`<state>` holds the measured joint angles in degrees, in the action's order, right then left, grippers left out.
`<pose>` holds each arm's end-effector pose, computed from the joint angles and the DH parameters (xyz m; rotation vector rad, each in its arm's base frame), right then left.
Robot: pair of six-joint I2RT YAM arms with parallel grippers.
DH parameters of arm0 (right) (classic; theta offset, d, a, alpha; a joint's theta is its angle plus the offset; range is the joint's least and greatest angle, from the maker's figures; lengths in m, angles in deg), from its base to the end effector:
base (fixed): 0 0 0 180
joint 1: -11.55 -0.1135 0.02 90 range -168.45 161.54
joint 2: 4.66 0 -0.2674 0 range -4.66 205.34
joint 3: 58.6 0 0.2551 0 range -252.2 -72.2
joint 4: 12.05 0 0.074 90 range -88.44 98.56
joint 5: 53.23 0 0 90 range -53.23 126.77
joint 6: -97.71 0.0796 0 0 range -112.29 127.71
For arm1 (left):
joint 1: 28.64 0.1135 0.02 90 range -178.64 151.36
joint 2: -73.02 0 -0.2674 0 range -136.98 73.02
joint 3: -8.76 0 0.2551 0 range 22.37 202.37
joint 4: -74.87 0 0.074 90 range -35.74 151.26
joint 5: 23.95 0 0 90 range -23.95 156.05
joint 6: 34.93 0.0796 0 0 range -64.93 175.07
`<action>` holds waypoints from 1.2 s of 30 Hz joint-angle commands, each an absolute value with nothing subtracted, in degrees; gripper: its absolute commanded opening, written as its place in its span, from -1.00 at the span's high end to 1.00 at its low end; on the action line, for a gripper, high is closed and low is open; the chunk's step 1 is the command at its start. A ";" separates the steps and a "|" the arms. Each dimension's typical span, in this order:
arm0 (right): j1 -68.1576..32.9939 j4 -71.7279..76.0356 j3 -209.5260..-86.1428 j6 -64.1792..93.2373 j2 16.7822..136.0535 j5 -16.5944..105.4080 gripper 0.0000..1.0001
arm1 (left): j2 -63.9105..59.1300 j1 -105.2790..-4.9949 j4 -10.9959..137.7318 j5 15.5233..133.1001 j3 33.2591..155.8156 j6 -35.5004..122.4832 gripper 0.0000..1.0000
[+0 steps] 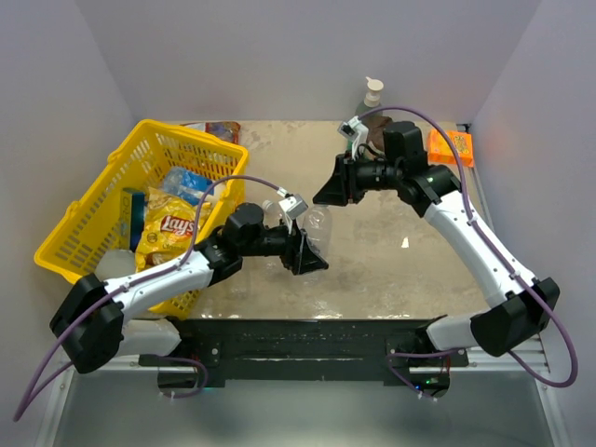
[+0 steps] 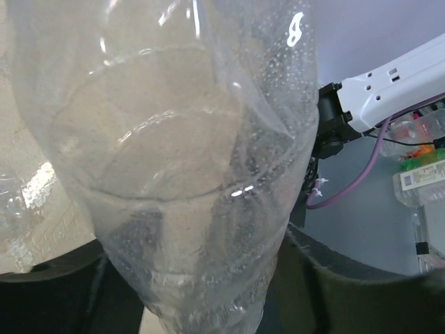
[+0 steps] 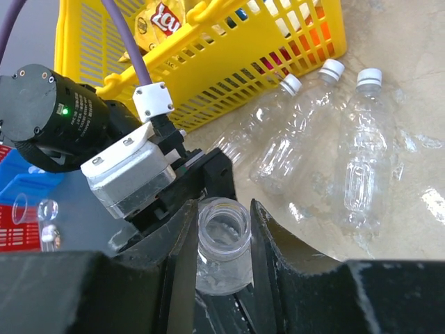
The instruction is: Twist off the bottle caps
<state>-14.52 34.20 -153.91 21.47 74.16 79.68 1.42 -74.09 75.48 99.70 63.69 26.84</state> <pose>0.2705 0.1927 0.3826 -0.7026 2.0406 1.1933 0.1894 -0.2553 0.2552 0.7525 1.9169 -1.3922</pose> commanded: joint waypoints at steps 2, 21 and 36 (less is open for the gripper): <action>-15.35 39.25 -159.64 17.74 74.70 69.13 1.00 | 3.76 -74.25 77.26 94.80 64.38 27.21 -0.99; -5.16 0.08 -141.20 6.15 73.19 17.87 1.00 | 13.51 -70.39 62.49 56.03 73.17 23.25 -1.00; 2.14 -9.25 -143.12 7.27 85.77 20.68 1.00 | 12.02 -70.39 61.35 52.87 73.87 22.46 -1.00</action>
